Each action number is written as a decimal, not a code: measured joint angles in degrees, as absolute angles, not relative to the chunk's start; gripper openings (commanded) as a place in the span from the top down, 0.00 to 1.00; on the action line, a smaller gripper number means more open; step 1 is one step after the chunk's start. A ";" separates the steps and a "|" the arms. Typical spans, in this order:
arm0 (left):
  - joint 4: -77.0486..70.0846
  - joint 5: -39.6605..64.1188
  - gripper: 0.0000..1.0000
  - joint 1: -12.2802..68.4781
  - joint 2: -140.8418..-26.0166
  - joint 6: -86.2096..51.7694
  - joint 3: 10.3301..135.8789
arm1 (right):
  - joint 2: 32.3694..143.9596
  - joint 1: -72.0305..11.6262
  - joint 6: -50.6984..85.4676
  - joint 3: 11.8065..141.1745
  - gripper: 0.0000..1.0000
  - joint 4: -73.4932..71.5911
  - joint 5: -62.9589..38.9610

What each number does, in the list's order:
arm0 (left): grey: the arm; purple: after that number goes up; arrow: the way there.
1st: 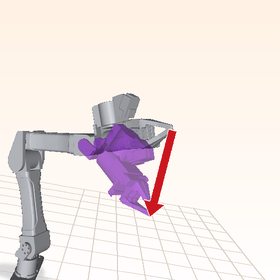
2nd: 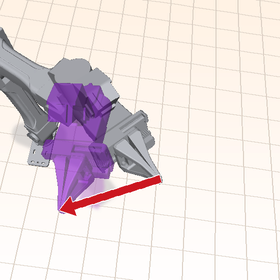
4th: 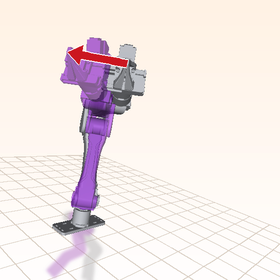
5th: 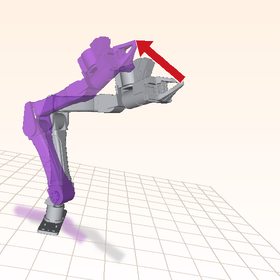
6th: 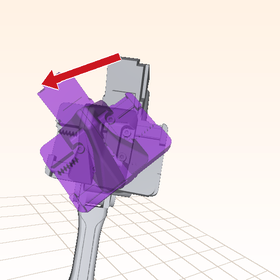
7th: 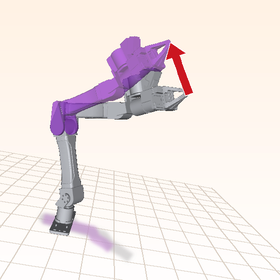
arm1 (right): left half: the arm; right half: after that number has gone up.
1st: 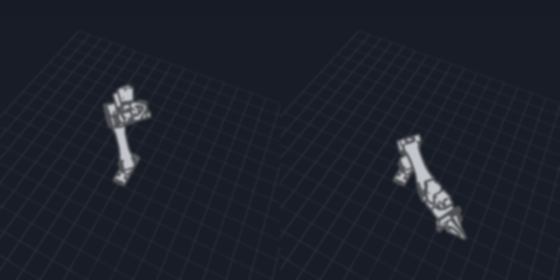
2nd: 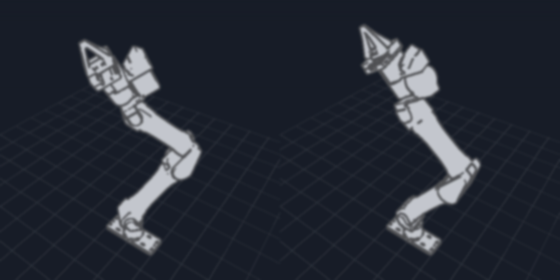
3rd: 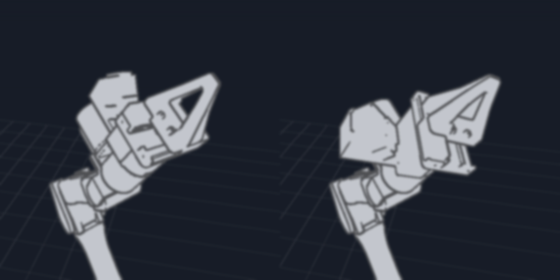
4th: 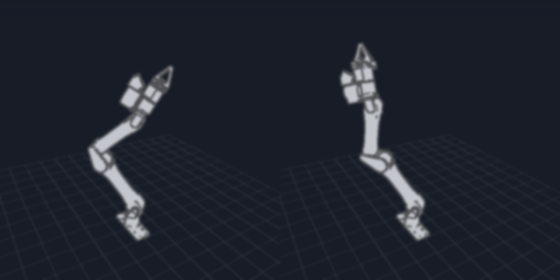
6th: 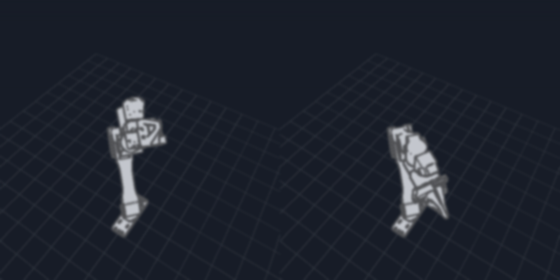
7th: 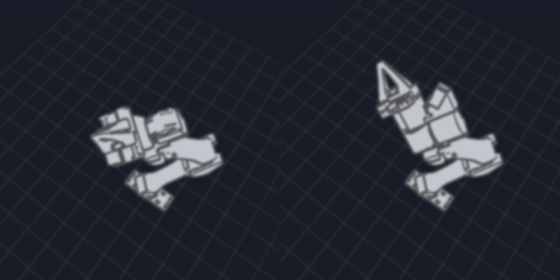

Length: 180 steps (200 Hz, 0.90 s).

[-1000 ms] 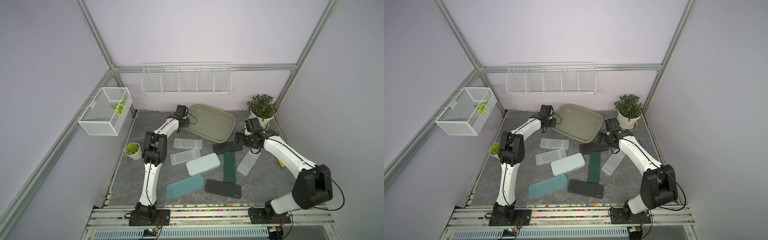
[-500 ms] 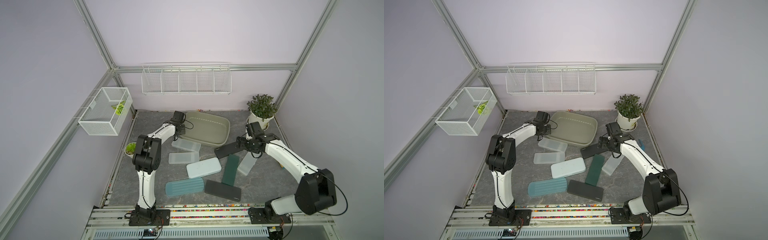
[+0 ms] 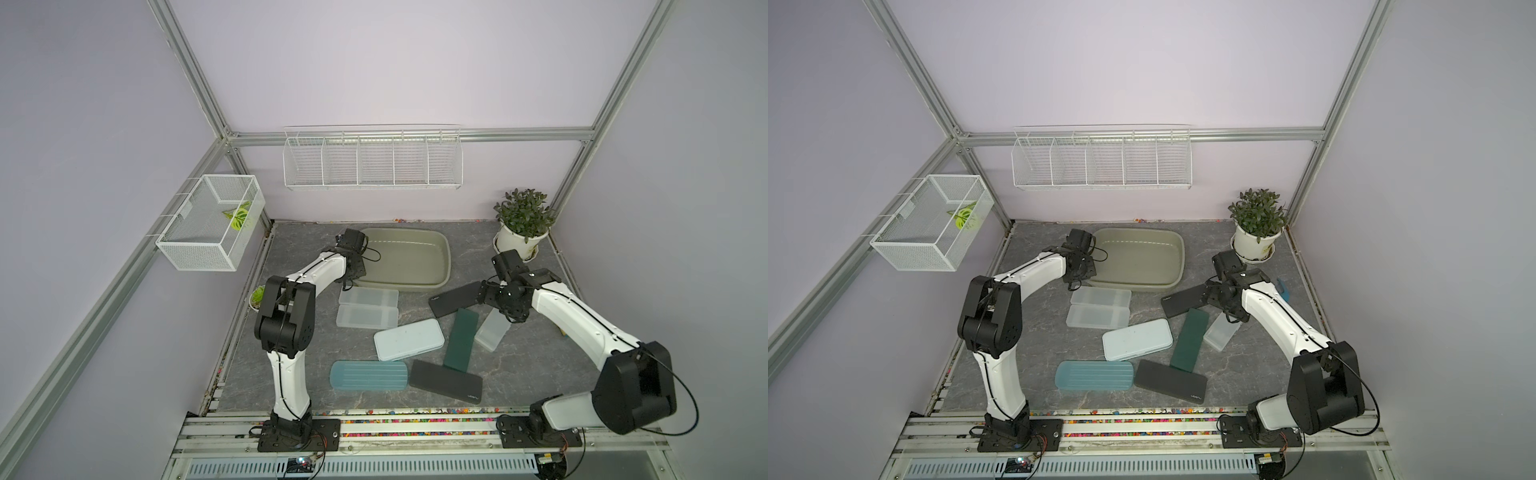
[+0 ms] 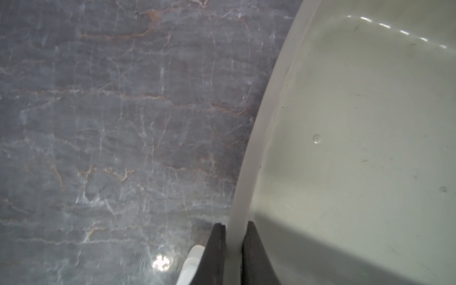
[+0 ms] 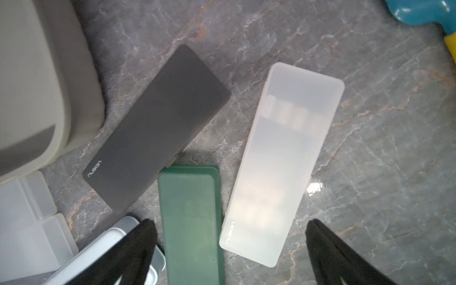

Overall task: Put the pencil case into the storage box
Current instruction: Move the storage box to the center of the board, then pick up the pencil case from the center of the board.

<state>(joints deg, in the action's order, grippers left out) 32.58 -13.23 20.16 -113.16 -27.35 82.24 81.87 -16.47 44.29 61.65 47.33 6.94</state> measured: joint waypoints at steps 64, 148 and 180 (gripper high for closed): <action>38.04 -12.51 0.39 20.32 -110.98 -26.33 80.36 | 86.87 -13.69 50.61 57.32 0.01 47.99 6.04; 43.00 -15.11 0.31 20.64 -106.61 -22.72 83.66 | 93.62 -11.66 53.45 54.85 0.08 44.01 3.09; 44.31 -16.88 0.35 20.64 -104.14 -21.12 86.39 | 94.11 -10.50 53.98 53.41 0.22 42.81 2.52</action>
<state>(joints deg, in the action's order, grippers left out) 44.31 -16.88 20.64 -104.14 -21.12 86.39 94.11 -10.50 53.98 53.41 42.81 2.52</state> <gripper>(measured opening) 0.658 0.831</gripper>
